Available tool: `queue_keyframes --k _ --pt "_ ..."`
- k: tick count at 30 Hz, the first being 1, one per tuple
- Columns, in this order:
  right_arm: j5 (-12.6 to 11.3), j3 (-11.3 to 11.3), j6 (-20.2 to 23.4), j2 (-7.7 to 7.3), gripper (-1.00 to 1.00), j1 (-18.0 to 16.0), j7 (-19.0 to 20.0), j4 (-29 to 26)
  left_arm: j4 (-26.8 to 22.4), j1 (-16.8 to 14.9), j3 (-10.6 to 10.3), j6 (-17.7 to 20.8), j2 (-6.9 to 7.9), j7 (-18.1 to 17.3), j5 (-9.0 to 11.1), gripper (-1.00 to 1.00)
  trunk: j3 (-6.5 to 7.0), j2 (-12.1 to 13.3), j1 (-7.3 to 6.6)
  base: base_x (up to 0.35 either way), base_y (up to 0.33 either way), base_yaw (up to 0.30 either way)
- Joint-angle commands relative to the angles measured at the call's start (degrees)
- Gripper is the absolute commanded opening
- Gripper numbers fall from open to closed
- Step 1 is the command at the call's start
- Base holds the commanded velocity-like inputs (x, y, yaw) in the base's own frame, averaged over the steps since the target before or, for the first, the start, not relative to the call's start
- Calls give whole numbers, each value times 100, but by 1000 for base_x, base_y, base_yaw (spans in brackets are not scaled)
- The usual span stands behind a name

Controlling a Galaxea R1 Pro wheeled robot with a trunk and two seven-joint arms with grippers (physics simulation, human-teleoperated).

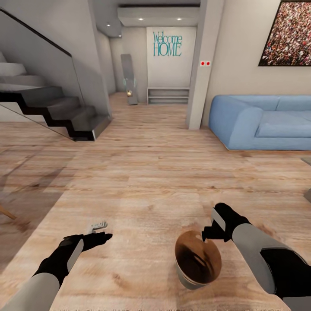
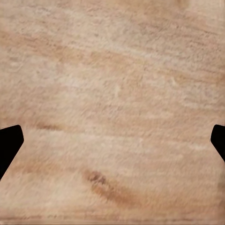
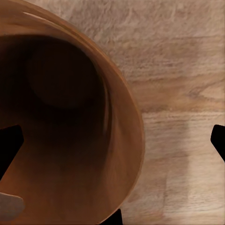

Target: Put the three can of soda from the living room inside the tash can in the kitchen.

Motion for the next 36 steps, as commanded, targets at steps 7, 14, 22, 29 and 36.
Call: queue_keyframes --k 7,14,22,29,36 --pt "-5 6 0 6 100 -1 16 -46 -3 1 -1 0 -1 0 -1 100 -156 -10 18 0 0 0" --pt "-5 2 0 0 100 -1 13 -48 -25 1 -1 0 -6 0 -1 100 -311 -19 36 0 0 0" --pt "-5 1 0 -18 100 1 13 -45 -58 1 -1 -6 -8 -5 -1 100 -311 -19 36 0 0 0" --pt "-3 4 0 -27 100 22 12 -41 -64 1 -8 -199 4 -14 -1 100 -311 -19 36 60 -33 0" --pt "-1 9 -6 -26 100 32 12 -40 -65 1 -9 -256 16 -17 6 100 -311 -19 36 90 -55 0"
